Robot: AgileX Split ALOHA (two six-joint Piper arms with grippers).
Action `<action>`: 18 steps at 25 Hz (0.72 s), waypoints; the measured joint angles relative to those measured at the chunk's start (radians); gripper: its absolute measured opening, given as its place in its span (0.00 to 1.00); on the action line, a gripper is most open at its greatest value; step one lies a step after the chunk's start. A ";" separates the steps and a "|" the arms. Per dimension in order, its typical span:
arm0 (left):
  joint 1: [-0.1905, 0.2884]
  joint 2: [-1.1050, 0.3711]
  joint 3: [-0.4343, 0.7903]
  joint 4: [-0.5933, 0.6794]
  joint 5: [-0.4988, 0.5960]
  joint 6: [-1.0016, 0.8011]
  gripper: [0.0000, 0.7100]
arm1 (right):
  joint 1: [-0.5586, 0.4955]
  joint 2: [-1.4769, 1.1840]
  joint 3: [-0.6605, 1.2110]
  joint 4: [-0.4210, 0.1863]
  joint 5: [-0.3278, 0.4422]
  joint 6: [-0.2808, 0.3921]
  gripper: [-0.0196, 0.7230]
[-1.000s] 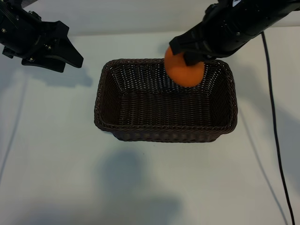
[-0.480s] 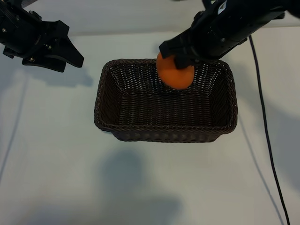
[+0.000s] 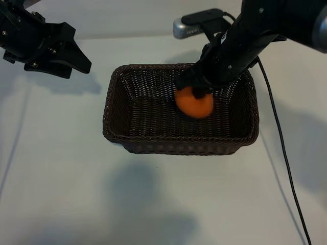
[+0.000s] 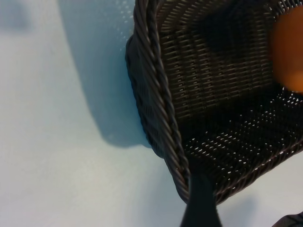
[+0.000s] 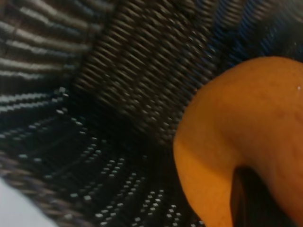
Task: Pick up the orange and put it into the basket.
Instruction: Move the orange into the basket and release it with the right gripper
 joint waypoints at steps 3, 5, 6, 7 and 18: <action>0.000 0.000 0.000 0.000 0.000 0.002 0.77 | 0.000 0.021 0.000 -0.019 -0.008 -0.002 0.12; 0.000 0.000 0.000 0.000 0.000 0.003 0.77 | 0.000 0.025 0.000 -0.022 -0.022 -0.002 0.12; 0.000 0.000 0.000 0.000 0.000 0.003 0.77 | 0.000 0.025 0.000 -0.023 -0.031 -0.002 0.12; 0.000 0.000 0.000 0.000 0.000 0.007 0.77 | 0.000 0.025 0.000 -0.027 -0.038 -0.002 0.12; 0.000 0.000 0.000 0.000 0.000 0.022 0.77 | 0.000 0.034 0.000 -0.045 -0.035 -0.014 0.12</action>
